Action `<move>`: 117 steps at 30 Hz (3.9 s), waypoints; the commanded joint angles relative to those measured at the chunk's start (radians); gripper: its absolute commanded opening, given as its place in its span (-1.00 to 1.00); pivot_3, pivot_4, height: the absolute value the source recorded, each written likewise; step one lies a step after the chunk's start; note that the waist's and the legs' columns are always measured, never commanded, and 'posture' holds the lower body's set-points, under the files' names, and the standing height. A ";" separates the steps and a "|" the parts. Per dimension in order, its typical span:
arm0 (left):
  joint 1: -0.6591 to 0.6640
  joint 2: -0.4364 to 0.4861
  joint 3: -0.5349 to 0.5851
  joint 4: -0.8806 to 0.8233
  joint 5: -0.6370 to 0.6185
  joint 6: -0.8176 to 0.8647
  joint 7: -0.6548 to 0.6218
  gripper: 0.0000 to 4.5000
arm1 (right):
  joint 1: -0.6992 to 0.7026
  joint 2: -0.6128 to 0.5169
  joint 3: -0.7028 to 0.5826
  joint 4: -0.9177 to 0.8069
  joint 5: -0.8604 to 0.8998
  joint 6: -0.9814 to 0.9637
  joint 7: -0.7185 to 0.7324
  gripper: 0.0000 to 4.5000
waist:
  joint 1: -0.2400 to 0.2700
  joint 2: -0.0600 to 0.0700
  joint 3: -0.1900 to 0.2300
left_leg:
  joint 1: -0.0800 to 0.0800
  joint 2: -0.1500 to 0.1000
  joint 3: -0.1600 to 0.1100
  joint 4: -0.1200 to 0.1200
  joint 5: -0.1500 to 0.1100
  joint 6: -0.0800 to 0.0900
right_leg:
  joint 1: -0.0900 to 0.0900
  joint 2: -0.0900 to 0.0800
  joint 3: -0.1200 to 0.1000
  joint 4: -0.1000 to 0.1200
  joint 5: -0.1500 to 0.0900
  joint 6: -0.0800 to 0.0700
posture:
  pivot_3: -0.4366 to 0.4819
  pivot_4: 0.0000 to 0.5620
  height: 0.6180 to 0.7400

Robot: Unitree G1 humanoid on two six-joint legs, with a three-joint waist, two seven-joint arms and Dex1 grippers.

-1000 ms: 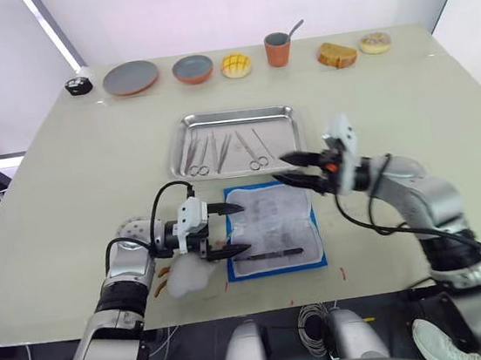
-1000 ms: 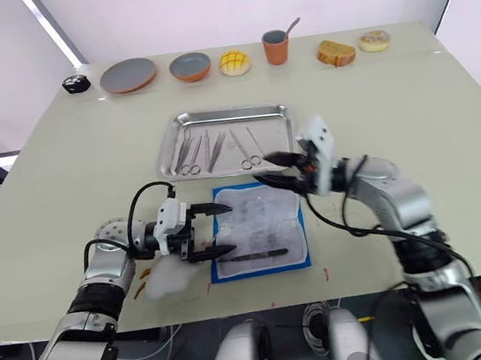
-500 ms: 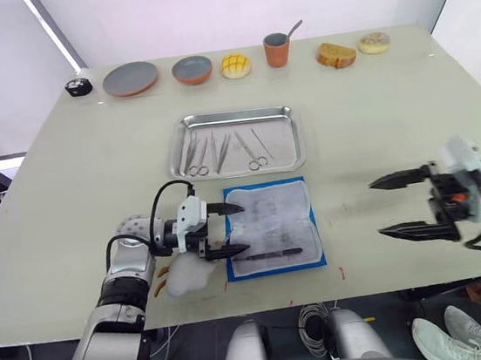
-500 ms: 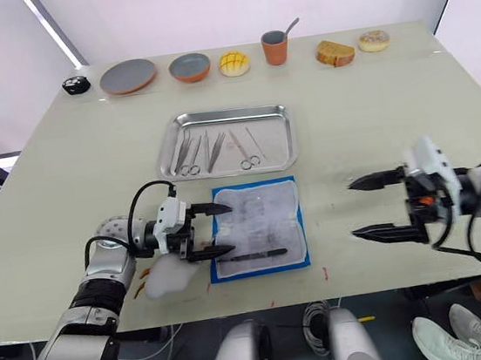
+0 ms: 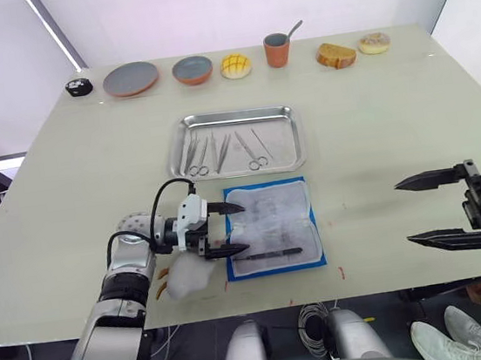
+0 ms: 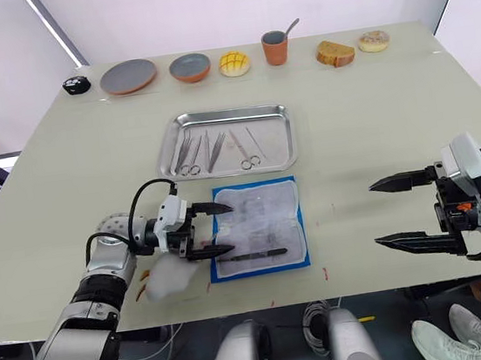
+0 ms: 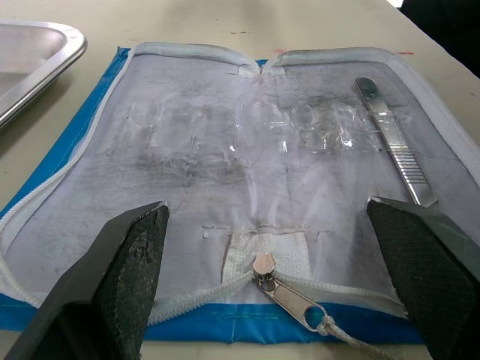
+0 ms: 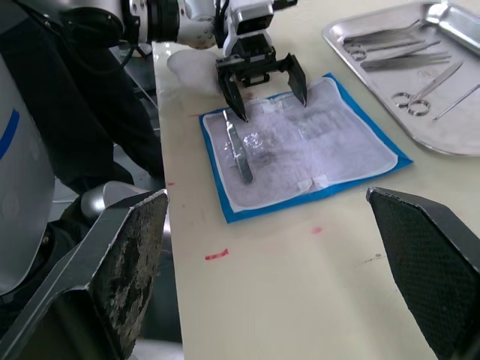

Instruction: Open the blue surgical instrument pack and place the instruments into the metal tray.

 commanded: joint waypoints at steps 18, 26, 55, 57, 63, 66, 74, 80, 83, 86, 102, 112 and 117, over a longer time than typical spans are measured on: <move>-0.018 0.016 -0.022 0.074 0.039 -0.009 -0.048 1.00 | -0.133 0.084 0.268 -0.206 -0.078 0.010 -0.292 0.97 | -0.002 0.000 0.000 | 0.000 0.000 -0.001 0.000 0.000 0.000 | 0.000 0.000 0.000 0.000 0.000 0.000 | -0.05 -0.47 1.00; 0.003 0.029 -0.036 0.015 0.033 0.022 -0.053 1.00 | -0.351 0.208 0.665 -0.129 -0.327 0.041 -0.409 0.61 | -0.008 -0.003 0.001 | 0.000 0.001 -0.001 0.001 0.000 0.000 | 0.000 0.002 0.001 0.000 0.000 0.000 | -0.05 -0.47 1.00; 0.048 0.064 -0.026 -0.025 0.031 0.048 -0.053 1.00 | -0.414 0.379 0.982 0.070 -0.656 -0.030 -0.396 -0.30 | -0.004 -0.004 0.002 | -0.001 0.001 -0.001 0.001 0.000 0.000 | -0.002 0.002 0.001 0.001 0.000 -0.001 | -0.05 -0.47 1.00; 0.047 0.062 -0.025 -0.021 0.033 0.046 -0.053 1.00 | -0.416 0.394 0.990 0.078 -0.666 -0.029 -0.399 -0.30 | -0.004 -0.004 0.002 | -0.001 0.001 -0.001 0.001 0.000 0.000 | -0.002 0.002 0.001 0.001 0.000 -0.001 | -0.05 -0.47 1.00; 0.040 0.059 -0.024 -0.007 0.036 0.038 -0.049 1.00 | -0.400 0.404 1.038 0.101 -0.731 -0.018 -0.401 -0.30 | -0.004 -0.004 0.001 | -0.001 0.001 -0.001 0.001 0.000 0.000 | -0.002 0.002 0.001 0.001 0.000 -0.001 | -0.05 -0.47 1.00; 0.037 0.057 -0.025 0.000 0.038 0.035 -0.047 1.00 | -0.389 0.401 1.048 0.109 -0.735 0.017 -0.392 -0.30 | -0.004 -0.004 0.001 | 0.000 0.001 -0.001 0.001 0.000 0.000 | -0.001 0.002 0.001 0.001 0.000 -0.001 | -0.05 -0.47 1.00; 0.027 0.043 -0.029 0.011 0.040 0.028 -0.041 1.00 | -0.376 0.414 1.041 0.180 -0.743 0.013 -0.398 -0.99 | -0.004 -0.006 -0.006 | 0.001 0.001 -0.001 0.001 0.000 0.000 | 0.000 0.003 0.001 0.001 -0.001 -0.001 | -0.05 -0.47 1.00; 0.018 0.036 -0.029 0.024 0.042 0.017 -0.041 1.00 | -0.417 0.400 0.996 0.158 -0.726 0.001 -0.362 -0.99 | -0.003 -0.005 -0.007 | 0.002 0.001 -0.001 0.001 0.000 0.000 | 0.000 0.003 0.001 0.001 -0.001 -0.001 | -0.05 -0.47 1.00; 0.015 0.035 -0.029 0.029 0.043 0.013 -0.039 1.00 | -0.451 0.386 0.985 0.122 -0.719 0.022 -0.337 -0.99 | 0.000 -0.005 -0.007 | 0.001 0.001 -0.001 0.001 0.000 0.000 | 0.000 0.002 0.000 0.001 -0.001 -0.001 | -0.05 -0.47 1.00; 0.013 0.032 -0.029 0.035 0.045 0.008 -0.036 1.00 | -0.491 0.364 0.988 0.080 -0.719 0.044 -0.306 -0.99 | 0.000 -0.005 -0.006 | 0.001 0.001 -0.001 0.001 0.000 0.000 | 0.000 0.002 0.000 0.001 -0.001 -0.001 | -0.05 -0.47 1.00; -0.009 0.011 -0.034 0.063 0.059 -0.005 -0.018 1.00 | -0.568 0.222 0.947 0.025 -0.721 0.087 -0.221 -0.99 | 0.003 -0.005 -0.006 | 0.000 0.001 -0.001 0.002 0.000 0.000 | 0.000 0.002 0.000 0.001 -0.001 -0.001 | -0.05 -0.47 1.00; -0.011 0.002 -0.031 0.068 0.063 -0.014 -0.010 1.00 | -0.560 0.104 0.878 0.023 -0.705 0.072 -0.177 -0.99 | 0.002 -0.005 -0.006 | -0.001 0.001 -0.001 0.002 0.000 0.000 | -0.001 0.002 0.000 0.001 -0.001 -0.001 | -0.05 -0.47 1.00; -0.010 -0.005 -0.030 0.070 0.066 -0.017 -0.004 1.00 | -0.537 0.017 0.794 0.049 -0.669 0.013 -0.125 -0.99 | 0.003 -0.004 -0.005 | -0.001 0.001 -0.001 0.002 0.000 0.000 | -0.001 0.001 0.000 0.001 -0.001 -0.001 | -0.05 -0.47 1.00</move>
